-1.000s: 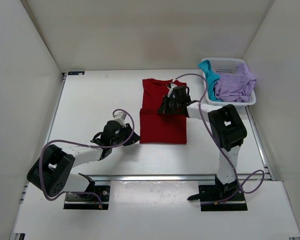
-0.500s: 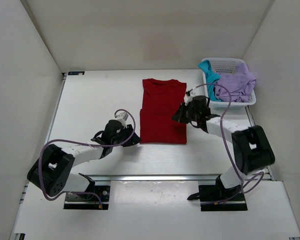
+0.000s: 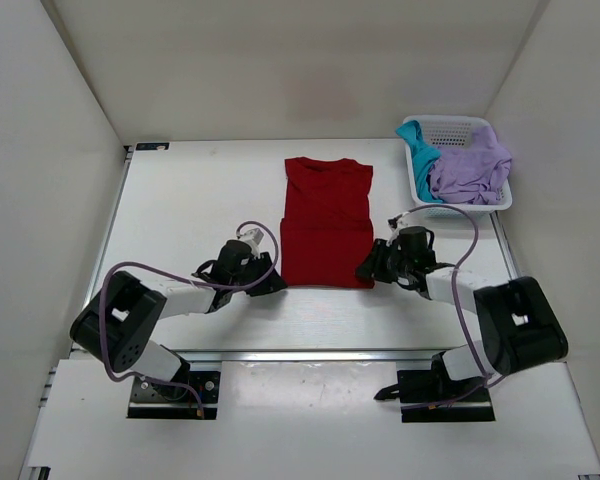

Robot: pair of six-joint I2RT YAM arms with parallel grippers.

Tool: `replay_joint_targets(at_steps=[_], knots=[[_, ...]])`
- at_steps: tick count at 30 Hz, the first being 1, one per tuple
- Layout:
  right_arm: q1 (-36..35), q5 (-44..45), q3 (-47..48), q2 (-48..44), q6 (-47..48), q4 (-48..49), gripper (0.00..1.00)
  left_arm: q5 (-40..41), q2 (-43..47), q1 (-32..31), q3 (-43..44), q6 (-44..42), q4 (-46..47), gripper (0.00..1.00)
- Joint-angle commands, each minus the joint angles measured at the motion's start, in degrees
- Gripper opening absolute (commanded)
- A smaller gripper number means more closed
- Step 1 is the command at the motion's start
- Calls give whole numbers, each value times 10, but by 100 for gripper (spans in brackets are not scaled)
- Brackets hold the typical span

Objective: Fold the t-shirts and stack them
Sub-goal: Grab one side of the 2/3 rectangular tshirt with both arms

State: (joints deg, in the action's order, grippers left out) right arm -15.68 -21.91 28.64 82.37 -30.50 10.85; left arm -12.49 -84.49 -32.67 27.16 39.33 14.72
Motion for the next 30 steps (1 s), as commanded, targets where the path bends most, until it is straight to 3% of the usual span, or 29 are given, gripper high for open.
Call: replay_joint_targets(at_steps=[1, 4, 13, 18, 19, 23, 30], knots=[[6, 13, -18, -71, 11, 14, 35, 4, -2, -6, 4, 6, 1, 43], [22, 14, -42, -101, 12, -1, 43, 3, -3, -4, -3, 7, 11, 42], [26, 30, -70, -92, 14, -23, 40, 11, -16, -10, 2, 9, 11, 40], [28, 4, -66, -69, 16, -11, 28, 8, -28, -9, 7, 8, 22, 29], [30, 0, -61, -64, 18, -16, 22, 8, -25, -5, 10, 10, 23, 26], [34, -35, -55, -56, 15, -17, 3, 41, -24, -9, 33, 0, -18, 1], [-7, -7, -81, -106, 6, -46, 0, 45, 32, -23, 12, -5, -34, 0]])
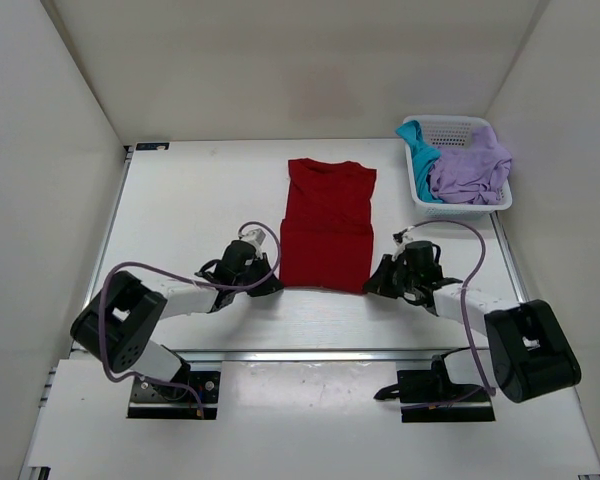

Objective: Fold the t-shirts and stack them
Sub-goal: Grab one side of the 2/3 rectangular tshirt with both arms

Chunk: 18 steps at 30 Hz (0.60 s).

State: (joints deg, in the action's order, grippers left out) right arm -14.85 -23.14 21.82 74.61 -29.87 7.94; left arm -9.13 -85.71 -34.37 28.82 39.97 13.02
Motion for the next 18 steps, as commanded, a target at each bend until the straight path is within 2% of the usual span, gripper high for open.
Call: replay_joint_targets(at_steps=[1, 6, 11, 15, 18], knots=[[-27, 11, -20, -46, 1, -30, 0, 6, 62, -11, -16, -14, -33, 0], [-88, 46, -82, -141, -26, -92, 0, 12, 198, -24, -89, -10, -126, 0], [-198, 101, -119, -280, -105, -211, 0, 17, 365, -69, -162, 43, -197, 0], [-259, 120, -86, -358, -142, -285, 0, 25, 454, -101, -159, 86, -264, 0], [-231, 104, -35, -352, -115, -292, 0, -2, 499, -63, -107, 84, -291, 0]])
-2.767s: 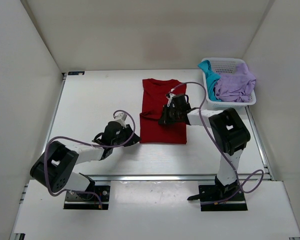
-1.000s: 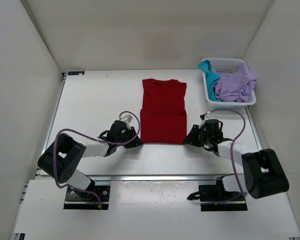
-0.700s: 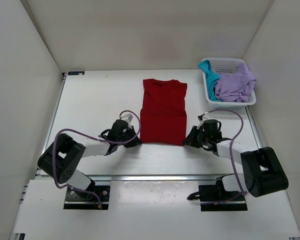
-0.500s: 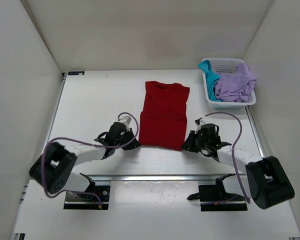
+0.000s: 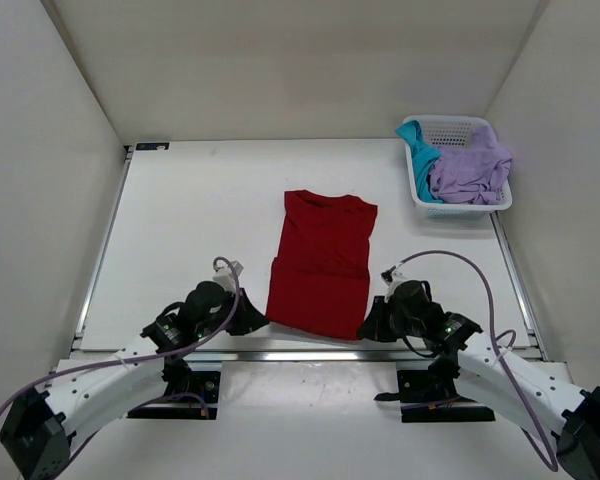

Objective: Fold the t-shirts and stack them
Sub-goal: Grab one side of the 2/3 rectangular tshirt with both arms, then fold the long partially folded tshirt into a neat square

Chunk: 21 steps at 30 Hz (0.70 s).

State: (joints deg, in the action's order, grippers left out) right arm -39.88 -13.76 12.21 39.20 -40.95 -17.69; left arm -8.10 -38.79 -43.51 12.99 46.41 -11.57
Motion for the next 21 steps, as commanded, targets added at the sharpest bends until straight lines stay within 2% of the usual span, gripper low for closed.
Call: replay_joint_targets(at_steps=[1, 4, 6, 9, 15, 19, 21], knots=[[30, 2, 70, 10, 10, -39, 0, -17, 26, 36, 65, 11, -40, 0], [105, -34, 140, 61, 74, -25, 0, -26, -32, 79, 155, -40, -34, 0], [186, -64, 196, 117, 125, -7, 0, -37, -113, 111, 233, -69, -17, 0], [264, -96, 274, 200, 156, 30, 0, -18, -233, 146, 328, -99, 10, 0], [316, -74, 432, 400, 175, 95, 0, 5, -452, 179, 500, -108, 53, 0], [336, -84, 546, 538, 186, 89, 0, 29, -587, 187, 626, -119, 31, 0], [342, -92, 576, 577, 189, 97, 1, 33, -628, 195, 659, -113, 32, 0]])
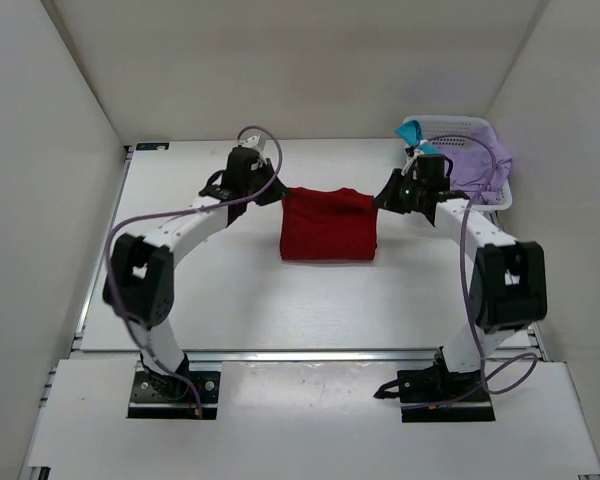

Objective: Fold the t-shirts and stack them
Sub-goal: Fold the long partially folded tshirt into a neat square

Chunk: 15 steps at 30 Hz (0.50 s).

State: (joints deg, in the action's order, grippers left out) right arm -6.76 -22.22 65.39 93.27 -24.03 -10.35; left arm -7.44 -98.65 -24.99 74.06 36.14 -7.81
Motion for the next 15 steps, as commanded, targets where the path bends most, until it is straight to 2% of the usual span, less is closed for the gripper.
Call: replay_joint_targets(at_steps=[1, 11, 13, 15], knots=[[12, 2, 68, 61, 25, 24, 0, 35, -58, 16, 70, -14, -9, 0], [18, 0, 273, 262, 34, -7, 0, 72, -168, 43, 150, 21, 32, 0], [14, 3, 304, 288, 25, -8, 1, 63, -186, 50, 167, 31, 38, 9], [14, 6, 330, 306, 14, -3, 10, 58, -203, 57, 190, 38, 40, 21]])
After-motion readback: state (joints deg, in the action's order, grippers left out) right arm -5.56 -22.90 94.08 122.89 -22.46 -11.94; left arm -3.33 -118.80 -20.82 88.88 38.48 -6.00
